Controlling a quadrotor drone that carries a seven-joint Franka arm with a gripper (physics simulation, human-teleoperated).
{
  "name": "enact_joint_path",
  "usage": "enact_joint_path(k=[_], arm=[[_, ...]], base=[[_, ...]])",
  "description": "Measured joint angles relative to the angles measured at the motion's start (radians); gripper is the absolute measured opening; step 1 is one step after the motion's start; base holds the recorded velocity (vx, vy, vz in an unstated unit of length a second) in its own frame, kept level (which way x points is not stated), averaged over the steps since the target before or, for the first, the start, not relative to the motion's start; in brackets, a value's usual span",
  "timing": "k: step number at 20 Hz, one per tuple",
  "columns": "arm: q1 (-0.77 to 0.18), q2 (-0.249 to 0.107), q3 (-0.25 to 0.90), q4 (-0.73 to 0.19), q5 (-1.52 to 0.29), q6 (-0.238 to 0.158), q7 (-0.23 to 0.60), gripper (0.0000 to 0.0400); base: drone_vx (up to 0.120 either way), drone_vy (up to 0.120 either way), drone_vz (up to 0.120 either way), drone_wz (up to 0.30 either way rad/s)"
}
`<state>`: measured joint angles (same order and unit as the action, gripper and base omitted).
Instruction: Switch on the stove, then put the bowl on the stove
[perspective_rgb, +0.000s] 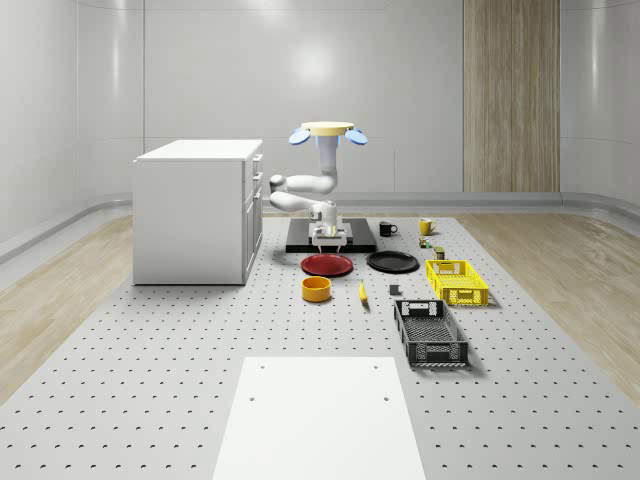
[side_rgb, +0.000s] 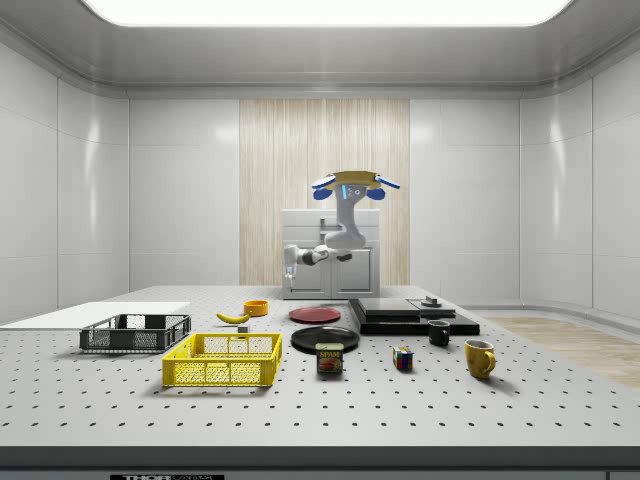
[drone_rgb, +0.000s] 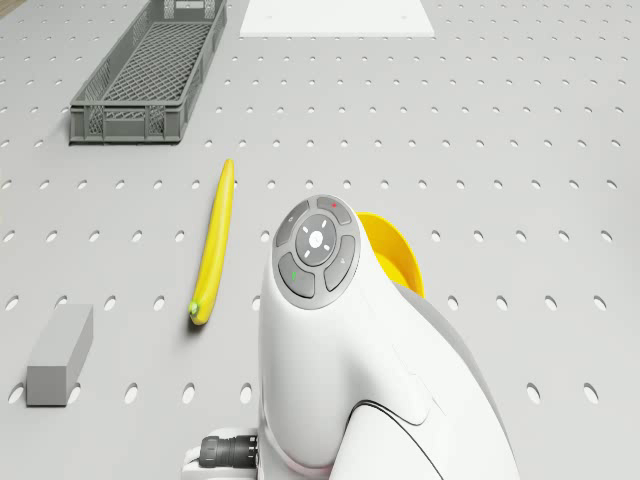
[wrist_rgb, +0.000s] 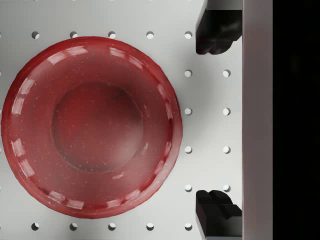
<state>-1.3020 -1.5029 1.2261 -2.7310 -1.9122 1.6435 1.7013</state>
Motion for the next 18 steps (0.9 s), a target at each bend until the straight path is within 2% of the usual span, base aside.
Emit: enact_joint_path(k=[15, 18], arm=[[-0.001, -0.004, 0.000, 0.000, 0.002, 0.003, 0.001, 0.0400], [-0.002, -0.004, 0.000, 0.000, 0.002, 0.004, 0.001, 0.0400]], base=[[0.120, 0.000, 0.000, 0.000], [0.120, 0.067, 0.000, 0.000]])
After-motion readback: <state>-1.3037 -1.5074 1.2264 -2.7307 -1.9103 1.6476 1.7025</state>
